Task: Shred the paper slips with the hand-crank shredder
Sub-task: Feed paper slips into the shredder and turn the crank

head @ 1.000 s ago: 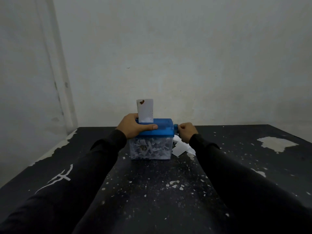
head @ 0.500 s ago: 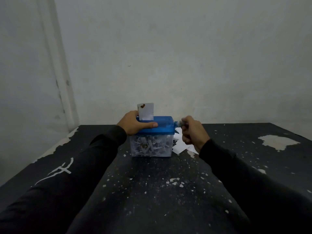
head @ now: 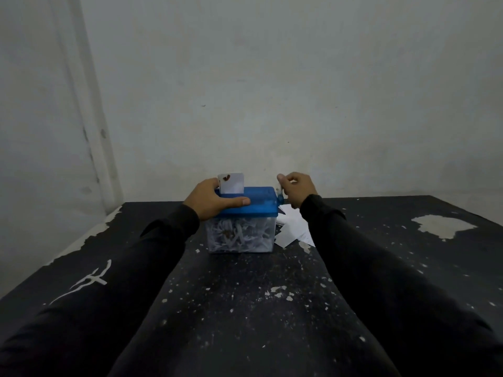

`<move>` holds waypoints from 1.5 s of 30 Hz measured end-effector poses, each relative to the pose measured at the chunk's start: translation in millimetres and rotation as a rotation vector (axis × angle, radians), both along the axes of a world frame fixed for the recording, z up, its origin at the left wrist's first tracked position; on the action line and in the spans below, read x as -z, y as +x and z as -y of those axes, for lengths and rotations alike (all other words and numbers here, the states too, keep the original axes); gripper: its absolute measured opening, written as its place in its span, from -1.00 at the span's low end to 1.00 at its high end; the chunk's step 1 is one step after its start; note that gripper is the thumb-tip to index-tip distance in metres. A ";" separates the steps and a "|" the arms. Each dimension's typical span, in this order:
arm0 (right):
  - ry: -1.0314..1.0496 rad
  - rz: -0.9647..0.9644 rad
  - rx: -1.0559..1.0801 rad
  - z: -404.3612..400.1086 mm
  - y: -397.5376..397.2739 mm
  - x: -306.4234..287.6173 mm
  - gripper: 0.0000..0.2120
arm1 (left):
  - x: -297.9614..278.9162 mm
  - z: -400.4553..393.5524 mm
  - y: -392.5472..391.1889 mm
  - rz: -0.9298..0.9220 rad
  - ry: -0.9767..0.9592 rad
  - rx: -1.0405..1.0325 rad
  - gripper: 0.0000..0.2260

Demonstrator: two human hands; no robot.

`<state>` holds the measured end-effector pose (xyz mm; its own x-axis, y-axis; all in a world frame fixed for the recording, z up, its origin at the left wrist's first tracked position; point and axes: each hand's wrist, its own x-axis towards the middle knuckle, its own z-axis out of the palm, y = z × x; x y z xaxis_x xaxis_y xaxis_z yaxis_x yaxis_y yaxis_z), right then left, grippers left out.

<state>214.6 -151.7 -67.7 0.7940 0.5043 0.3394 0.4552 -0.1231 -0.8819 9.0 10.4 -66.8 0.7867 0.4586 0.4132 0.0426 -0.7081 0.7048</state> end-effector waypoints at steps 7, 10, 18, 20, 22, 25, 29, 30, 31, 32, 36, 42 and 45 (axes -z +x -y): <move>-0.186 -0.013 0.000 11.1 -9.9 39.5 -0.58 | -3.2 7.8 -1.7 0.003 0.011 -0.013 -0.52; -0.272 0.022 -0.018 30.2 -24.6 59.6 -0.48 | -5.7 9.0 -1.9 -0.003 0.018 -0.004 -0.63; 0.064 -0.106 -0.132 64.0 -63.1 55.3 -0.68 | -6.5 3.9 -1.6 -0.043 0.040 -0.015 -0.33; 0.106 -0.084 -0.219 69.4 -63.6 49.0 -0.73 | -7.6 5.0 -1.4 -0.043 0.042 -0.019 -0.38; 0.144 -0.049 -0.277 72.2 -63.3 40.9 -0.65 | -7.0 7.1 -1.0 -0.048 0.047 -0.024 -0.44; 0.205 0.051 -0.270 65.5 -61.9 20.0 -0.57 | -5.2 3.3 -0.2 -0.042 0.050 -0.040 -0.44; 0.187 0.183 -0.200 42.1 -40.9 -1.9 -0.42 | -4.0 0.1 -0.4 -0.045 0.084 -0.062 -0.40; 0.175 0.185 -0.187 36.7 -34.6 -4.5 -0.39 | -3.2 0.5 -0.4 -0.050 0.091 -0.068 -0.37; 0.165 0.181 -0.172 30.2 -27.1 -6.1 -0.36 | -2.7 0.8 -0.4 -0.052 0.093 -0.069 -0.35; 0.157 0.181 -0.154 23.8 -21.2 -8.0 -0.35 | -2.3 1.2 -0.9 -0.050 0.088 -0.067 -0.32; 0.136 0.173 -0.025 -2.6 -3.7 -8.7 -0.50 | -2.6 3.5 -2.8 -0.030 0.071 -0.050 -0.17; 0.064 0.175 0.001 -10.1 4.2 2.1 -0.60 | -2.6 4.1 -1.9 -0.026 0.064 -0.048 -0.16; -0.001 0.155 0.003 -7.9 7.5 -5.1 -0.58 | -1.7 3.4 -1.4 -0.025 0.065 -0.060 -0.14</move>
